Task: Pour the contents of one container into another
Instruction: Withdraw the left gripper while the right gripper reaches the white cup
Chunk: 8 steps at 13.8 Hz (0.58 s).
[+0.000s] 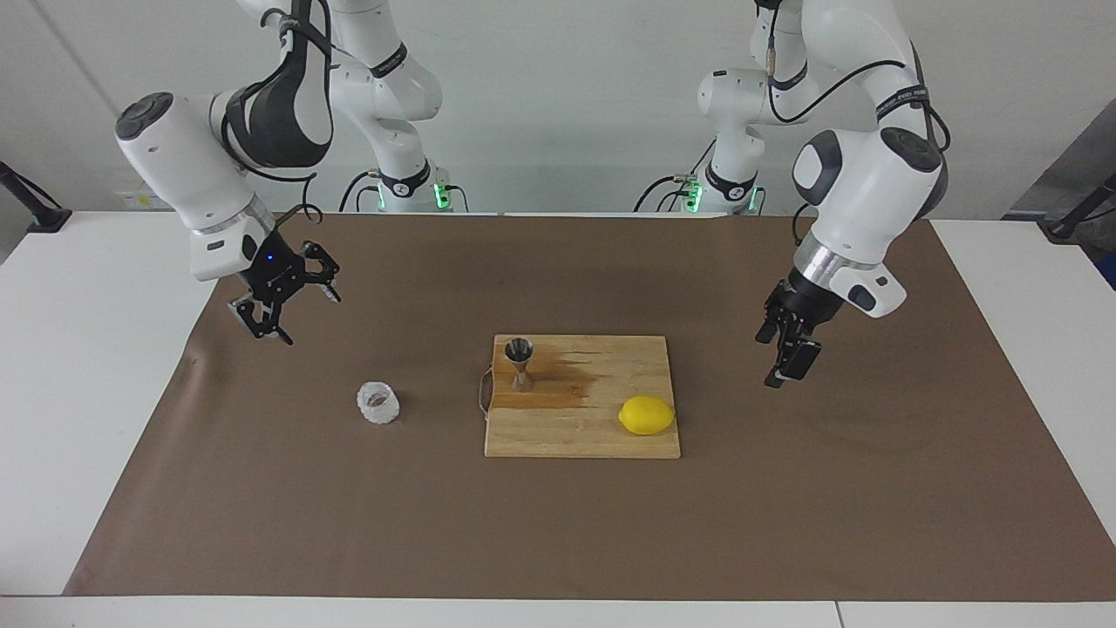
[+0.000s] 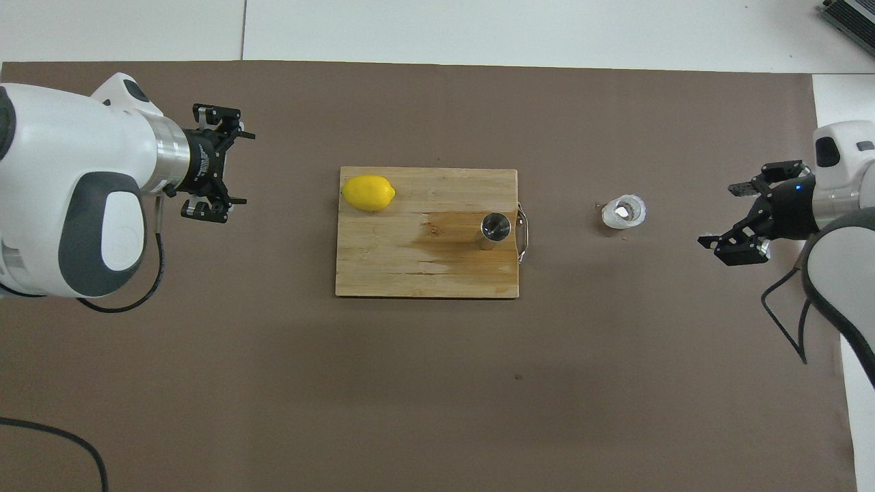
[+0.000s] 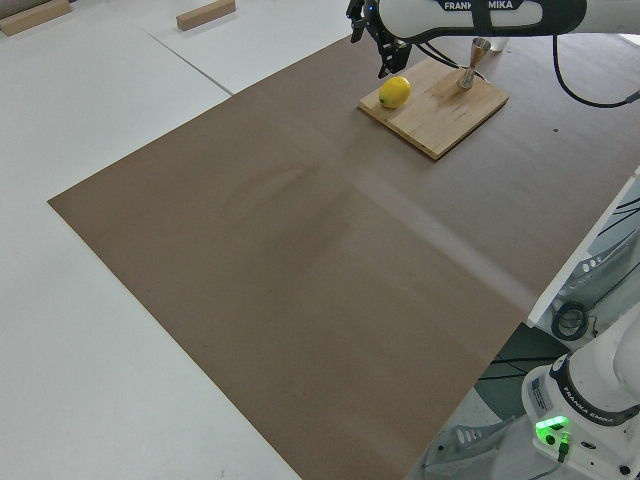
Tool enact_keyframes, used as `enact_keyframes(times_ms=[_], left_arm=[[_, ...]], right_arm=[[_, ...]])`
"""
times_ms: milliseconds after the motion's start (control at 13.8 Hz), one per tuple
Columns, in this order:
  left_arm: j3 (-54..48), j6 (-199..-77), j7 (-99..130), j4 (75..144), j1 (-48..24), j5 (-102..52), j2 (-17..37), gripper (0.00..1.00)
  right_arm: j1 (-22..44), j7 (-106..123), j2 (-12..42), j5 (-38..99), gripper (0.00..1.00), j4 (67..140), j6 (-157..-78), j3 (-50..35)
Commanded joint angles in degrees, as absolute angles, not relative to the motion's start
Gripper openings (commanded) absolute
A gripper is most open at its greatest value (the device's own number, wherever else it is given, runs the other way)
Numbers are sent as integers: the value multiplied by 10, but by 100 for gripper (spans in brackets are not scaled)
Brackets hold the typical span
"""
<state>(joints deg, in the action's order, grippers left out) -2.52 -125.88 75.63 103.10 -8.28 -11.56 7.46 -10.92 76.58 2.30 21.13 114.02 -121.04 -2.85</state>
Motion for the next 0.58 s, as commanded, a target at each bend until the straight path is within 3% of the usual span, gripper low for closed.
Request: enact_keyframes(times_ms=[0,362,507], left_arm=[[-25,-1230,611,1032,-43,-101,37,100],[-23,-1225,386,1011,5,-85,4,100],[-25,-1180,293,992,4,-42,3,100]], right_arm=[[-144,910,77,287,100,1144,-1252,-33],[-150,1095,155,385,100,1137,-1270,-39],[-149,1191,214,450,100,1101,-1265,-40]])
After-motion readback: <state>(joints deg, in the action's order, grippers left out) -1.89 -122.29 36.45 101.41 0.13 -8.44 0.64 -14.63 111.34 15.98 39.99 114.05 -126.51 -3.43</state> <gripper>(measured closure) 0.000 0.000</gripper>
